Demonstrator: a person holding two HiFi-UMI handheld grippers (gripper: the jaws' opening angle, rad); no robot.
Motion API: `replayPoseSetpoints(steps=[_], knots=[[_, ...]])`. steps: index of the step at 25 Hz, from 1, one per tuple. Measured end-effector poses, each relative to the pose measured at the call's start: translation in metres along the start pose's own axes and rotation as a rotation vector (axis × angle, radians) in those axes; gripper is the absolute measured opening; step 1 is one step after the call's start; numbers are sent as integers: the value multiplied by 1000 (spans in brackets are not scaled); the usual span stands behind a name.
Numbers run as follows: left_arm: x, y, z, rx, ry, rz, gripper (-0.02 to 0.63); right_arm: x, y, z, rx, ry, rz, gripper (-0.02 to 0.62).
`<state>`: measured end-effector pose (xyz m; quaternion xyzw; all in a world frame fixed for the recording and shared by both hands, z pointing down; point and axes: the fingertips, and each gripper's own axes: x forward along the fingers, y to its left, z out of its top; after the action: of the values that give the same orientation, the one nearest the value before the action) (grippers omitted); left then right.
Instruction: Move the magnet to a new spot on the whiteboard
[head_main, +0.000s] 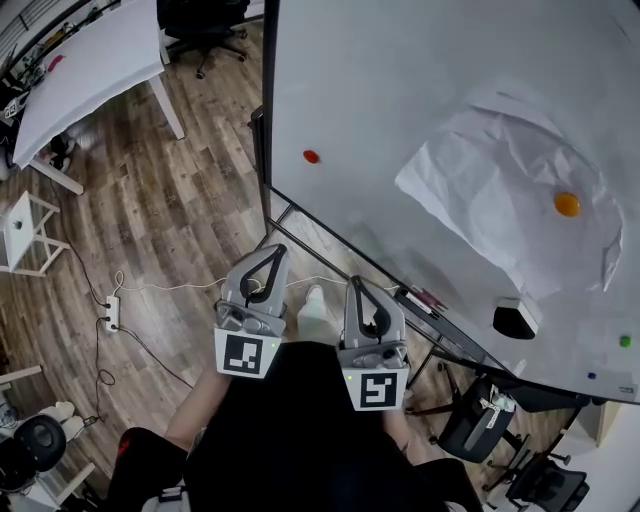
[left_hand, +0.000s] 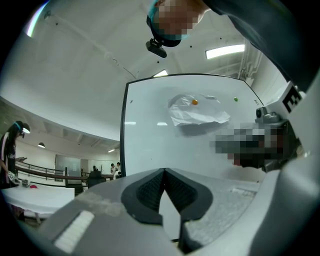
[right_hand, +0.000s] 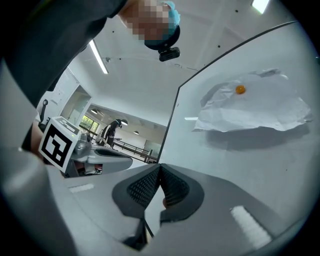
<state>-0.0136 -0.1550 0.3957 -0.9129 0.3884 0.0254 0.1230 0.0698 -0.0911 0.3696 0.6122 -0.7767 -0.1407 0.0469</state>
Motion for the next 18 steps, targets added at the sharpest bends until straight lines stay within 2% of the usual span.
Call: replayPoseSetpoints(steps=[9, 18], knots=[[-45, -1, 16, 21, -5, 35, 2, -15, 32, 13, 31, -31, 36, 2], [-82, 6, 30, 30, -30, 86, 2, -28, 62, 26, 15, -56, 92, 2]])
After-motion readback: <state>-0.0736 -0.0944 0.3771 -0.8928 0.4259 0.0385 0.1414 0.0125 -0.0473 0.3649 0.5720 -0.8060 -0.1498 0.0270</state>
